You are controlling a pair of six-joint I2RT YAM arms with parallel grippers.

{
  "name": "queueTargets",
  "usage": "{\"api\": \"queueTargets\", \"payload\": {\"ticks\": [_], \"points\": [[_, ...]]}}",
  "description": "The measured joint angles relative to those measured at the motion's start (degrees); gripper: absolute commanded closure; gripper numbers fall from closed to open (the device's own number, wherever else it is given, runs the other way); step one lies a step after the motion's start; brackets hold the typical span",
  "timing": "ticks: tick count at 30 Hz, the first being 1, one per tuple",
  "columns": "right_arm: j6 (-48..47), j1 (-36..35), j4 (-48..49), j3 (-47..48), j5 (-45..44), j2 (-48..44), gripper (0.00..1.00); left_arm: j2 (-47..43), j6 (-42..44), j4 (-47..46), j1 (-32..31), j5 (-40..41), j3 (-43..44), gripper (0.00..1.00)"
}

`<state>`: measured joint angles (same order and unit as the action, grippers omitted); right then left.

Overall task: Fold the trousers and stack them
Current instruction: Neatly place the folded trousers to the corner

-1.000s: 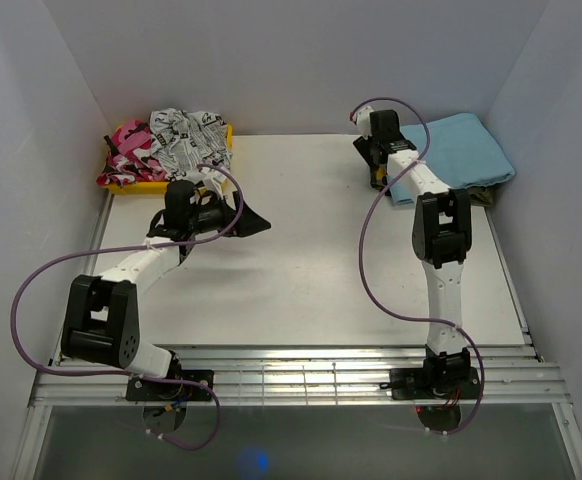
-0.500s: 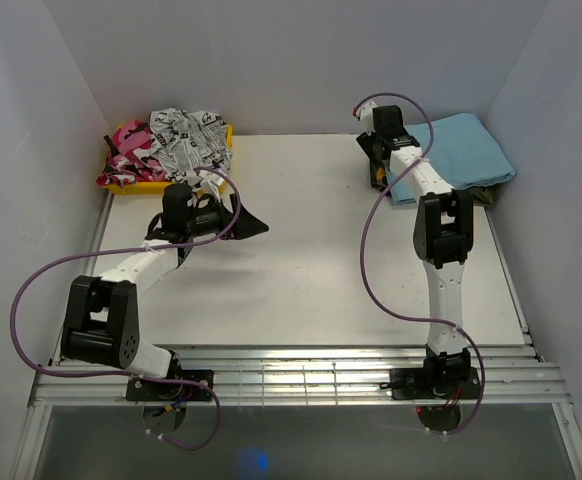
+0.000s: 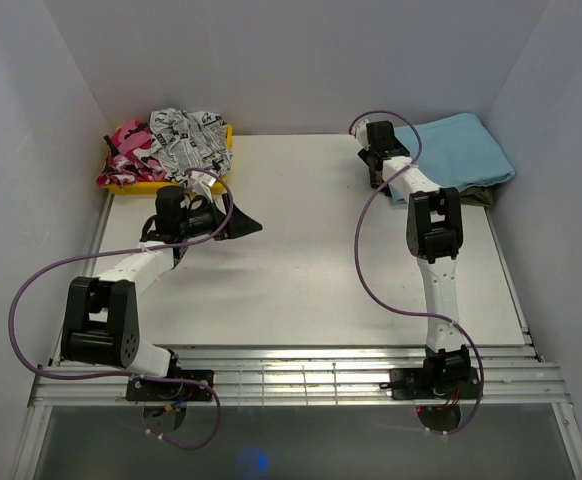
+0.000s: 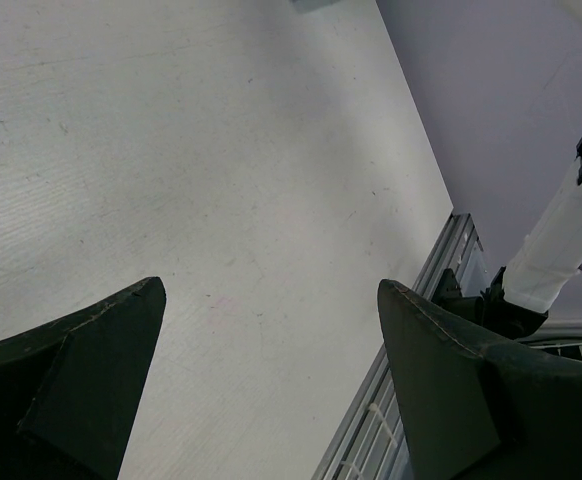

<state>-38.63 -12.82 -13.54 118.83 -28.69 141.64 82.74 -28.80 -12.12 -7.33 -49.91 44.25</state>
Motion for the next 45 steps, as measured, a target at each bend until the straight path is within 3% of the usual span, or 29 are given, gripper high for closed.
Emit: {"api": "queueTargets", "payload": {"ticks": [3,4,8,26,45], "points": [[-1.6,0.1,0.9,0.0,-0.7,0.2,0.49,0.0,-0.2,0.0,0.1,-0.3,-0.1,0.02],[-2.1,0.1,1.1,-0.1,-0.9,0.3,0.61,0.0,-0.2,0.0,0.1,-0.3,-0.1,0.02],[-3.8,0.3,1.8,-0.1,-1.4,0.3,0.92,0.0,-0.4,-0.2,0.1,-0.4,-0.3,0.02],[-0.5,3.7,-6.5,6.6,6.2,-3.4,0.92,0.0,-2.1,-0.4,0.1,-1.6,-0.3,0.02],[5.7,2.0,-2.2,10.2,5.5,-2.5,0.92,0.3,-3.7,-0.4,0.1,-2.1,-2.2,0.02]]}}
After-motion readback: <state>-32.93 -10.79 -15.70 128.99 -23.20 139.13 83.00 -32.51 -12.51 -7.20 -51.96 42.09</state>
